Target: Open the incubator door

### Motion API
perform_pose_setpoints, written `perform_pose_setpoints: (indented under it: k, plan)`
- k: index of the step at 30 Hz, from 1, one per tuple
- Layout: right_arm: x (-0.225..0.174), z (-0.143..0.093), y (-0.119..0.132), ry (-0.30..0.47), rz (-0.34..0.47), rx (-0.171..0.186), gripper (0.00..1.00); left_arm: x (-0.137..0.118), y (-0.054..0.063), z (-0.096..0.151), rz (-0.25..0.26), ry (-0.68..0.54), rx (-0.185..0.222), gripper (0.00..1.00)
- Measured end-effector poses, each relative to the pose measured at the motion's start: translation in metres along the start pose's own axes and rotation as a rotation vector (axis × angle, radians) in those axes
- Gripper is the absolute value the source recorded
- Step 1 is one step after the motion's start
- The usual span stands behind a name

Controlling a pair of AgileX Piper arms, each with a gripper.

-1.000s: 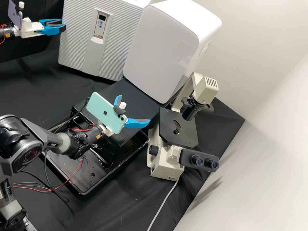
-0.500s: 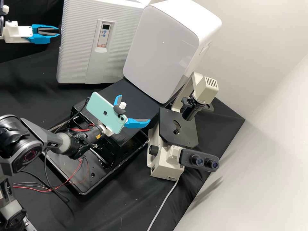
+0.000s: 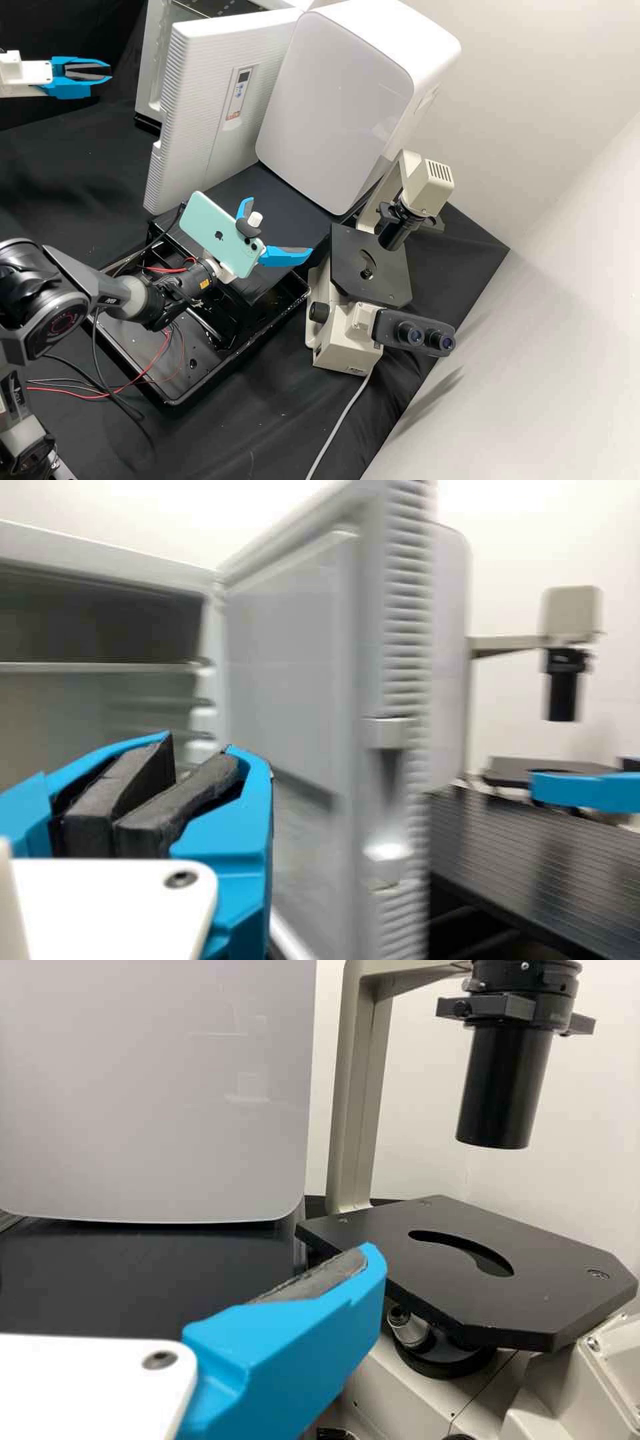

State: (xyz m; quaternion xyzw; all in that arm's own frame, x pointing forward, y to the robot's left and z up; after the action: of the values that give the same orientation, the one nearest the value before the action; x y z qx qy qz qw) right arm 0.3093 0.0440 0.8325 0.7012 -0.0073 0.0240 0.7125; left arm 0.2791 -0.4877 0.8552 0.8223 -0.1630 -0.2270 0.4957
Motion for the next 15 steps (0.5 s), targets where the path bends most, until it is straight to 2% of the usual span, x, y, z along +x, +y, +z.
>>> perform_pose_setpoints:
  k: [3,8,11,14,15]
  plan:
    - [0.000,0.000,0.000,0.000,0.000,0.000,1.00,0.000,0.000,-0.007,0.036,0.058,0.001,0.00]
    - [0.000,0.000,0.000,0.000,0.000,0.000,1.00,0.000,0.000,-0.013,0.058,0.112,0.031,0.00]
    - [0.000,0.000,0.000,0.000,0.000,0.000,1.00,0.000,-0.001,-0.017,0.054,0.157,0.084,0.00]
    - [0.000,0.000,0.000,0.000,0.000,0.000,1.00,0.000,-0.004,-0.024,0.048,0.234,0.165,0.00]
    - [0.000,0.000,0.000,0.000,0.000,0.000,1.00,0.000,-0.007,-0.028,0.038,0.257,0.173,0.00]
